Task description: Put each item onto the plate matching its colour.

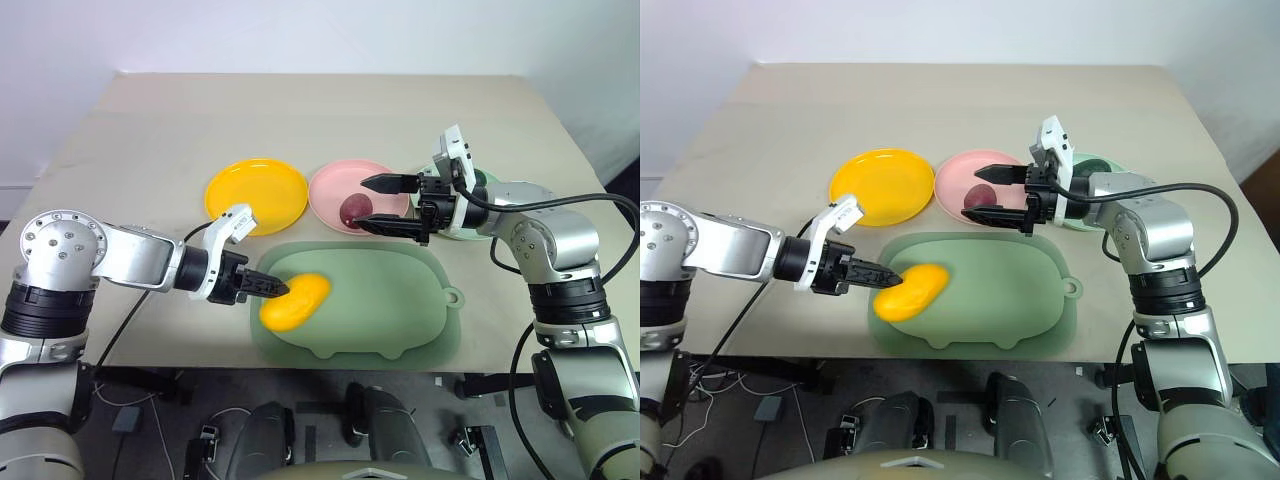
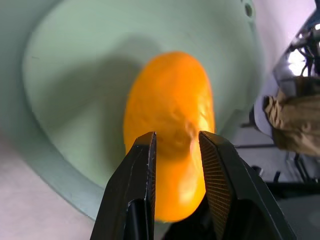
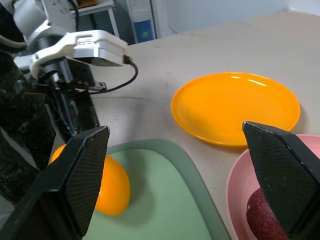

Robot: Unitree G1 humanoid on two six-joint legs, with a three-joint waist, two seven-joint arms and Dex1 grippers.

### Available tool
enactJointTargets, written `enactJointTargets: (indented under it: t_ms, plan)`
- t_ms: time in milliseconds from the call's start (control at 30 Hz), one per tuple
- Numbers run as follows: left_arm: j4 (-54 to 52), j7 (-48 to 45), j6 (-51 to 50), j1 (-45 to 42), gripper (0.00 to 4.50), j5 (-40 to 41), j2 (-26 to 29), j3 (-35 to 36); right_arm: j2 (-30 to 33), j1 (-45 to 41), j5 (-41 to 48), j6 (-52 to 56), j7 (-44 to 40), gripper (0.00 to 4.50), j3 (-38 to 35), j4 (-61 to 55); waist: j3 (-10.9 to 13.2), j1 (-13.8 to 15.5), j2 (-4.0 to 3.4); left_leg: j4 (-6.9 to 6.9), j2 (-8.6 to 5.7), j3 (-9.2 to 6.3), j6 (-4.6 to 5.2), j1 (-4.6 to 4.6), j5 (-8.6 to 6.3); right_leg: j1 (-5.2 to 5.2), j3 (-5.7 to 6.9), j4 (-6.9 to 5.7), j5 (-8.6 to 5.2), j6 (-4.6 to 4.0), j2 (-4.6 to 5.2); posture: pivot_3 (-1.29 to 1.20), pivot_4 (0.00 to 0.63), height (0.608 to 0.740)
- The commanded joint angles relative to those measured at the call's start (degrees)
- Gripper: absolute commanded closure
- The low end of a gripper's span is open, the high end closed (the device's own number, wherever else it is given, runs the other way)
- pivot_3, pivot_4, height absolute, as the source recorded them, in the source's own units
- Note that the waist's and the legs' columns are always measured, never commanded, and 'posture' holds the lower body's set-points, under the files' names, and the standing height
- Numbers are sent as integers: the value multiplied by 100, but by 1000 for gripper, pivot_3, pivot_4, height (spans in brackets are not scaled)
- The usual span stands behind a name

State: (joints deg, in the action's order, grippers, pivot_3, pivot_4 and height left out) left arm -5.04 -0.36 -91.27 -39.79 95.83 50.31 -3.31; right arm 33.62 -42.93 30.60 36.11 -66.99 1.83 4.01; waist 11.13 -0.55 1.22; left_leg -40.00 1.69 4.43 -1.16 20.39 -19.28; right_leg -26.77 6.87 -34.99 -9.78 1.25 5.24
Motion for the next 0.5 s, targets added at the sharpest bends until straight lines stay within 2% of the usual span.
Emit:
enactJointTargets:
  t_ms: [33,133,233,333,500]
  plan:
    - [-326,-101,-79,-63,3128,-284,228,-117,18,-115,74,-105,-95,0,-47,-242,0,-1,0,0,-1,1,0,0,0,0,0,0,0,0,0,0,150,740]
    - [-467,-202,-27,-12,3128,-707,207,-123,-1,-143,80,-78,-111,0,-41,-221,0,18,0,0,-3,2,0,-1,0,1,0,2,0,0,0,0,150,740]
    - [-516,-438,-88,15,3128,-701,183,-93,0,-129,98,-37,-131,0,-32,-225,0,32,0,-1,-8,2,-1,0,0,3,1,4,0,1,3,0,150,740]
    - [-540,-495,-59,-39,2573,-907,142,-18,-4,-109,10,-144,-128,0,2,-199,0,32,0,-1,-8,1,-1,0,0,3,1,4,-1,1,4,0,150,740]
    - [-218,-547,-79,-219,992,-973,39,114,6,-133,-16,-157,-158,0,19,-166,0,23,1,-1,-8,0,-1,0,1,3,1,3,-1,1,4,0,150,740]
